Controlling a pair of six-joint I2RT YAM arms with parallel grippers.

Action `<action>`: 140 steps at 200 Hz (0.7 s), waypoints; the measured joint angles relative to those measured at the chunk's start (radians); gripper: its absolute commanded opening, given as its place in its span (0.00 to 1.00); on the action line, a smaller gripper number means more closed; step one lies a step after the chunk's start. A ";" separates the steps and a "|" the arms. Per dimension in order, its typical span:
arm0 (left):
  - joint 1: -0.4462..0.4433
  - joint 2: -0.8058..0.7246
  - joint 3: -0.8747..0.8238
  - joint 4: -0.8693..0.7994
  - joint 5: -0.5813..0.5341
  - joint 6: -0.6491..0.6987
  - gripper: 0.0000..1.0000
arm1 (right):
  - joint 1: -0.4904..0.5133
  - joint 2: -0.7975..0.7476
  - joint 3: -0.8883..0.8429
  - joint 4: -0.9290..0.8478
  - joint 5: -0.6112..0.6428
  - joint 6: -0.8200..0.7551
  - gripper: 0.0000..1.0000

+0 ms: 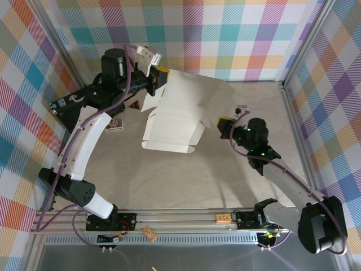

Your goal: Fold the paper box

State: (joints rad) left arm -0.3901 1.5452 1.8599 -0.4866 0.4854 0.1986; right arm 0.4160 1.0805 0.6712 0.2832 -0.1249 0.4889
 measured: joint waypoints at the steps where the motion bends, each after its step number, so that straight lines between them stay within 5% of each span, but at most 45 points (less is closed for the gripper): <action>1: 0.000 0.000 0.000 0.000 -0.001 -0.001 0.00 | 0.007 0.002 0.005 -0.006 0.010 0.006 0.00; 43: 0.007 -0.003 -0.006 0.046 -0.021 -0.027 0.00 | 0.245 0.213 0.518 -0.536 0.491 0.354 0.00; 97: 0.006 -0.005 -0.022 0.059 0.003 -0.054 0.00 | 0.275 0.507 0.874 -0.817 0.648 0.470 0.00; 113: 0.006 -0.005 -0.027 0.038 0.001 -0.054 0.00 | 0.278 0.543 0.885 -0.827 0.645 0.438 0.16; 140: 0.013 -0.006 -0.042 0.046 0.000 -0.055 0.00 | 0.277 0.400 0.665 -0.754 0.631 0.286 0.62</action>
State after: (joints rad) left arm -0.3767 1.5394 1.8175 -0.4404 0.4850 0.1436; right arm 0.6933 1.4807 1.3361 -0.4709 0.5056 0.7753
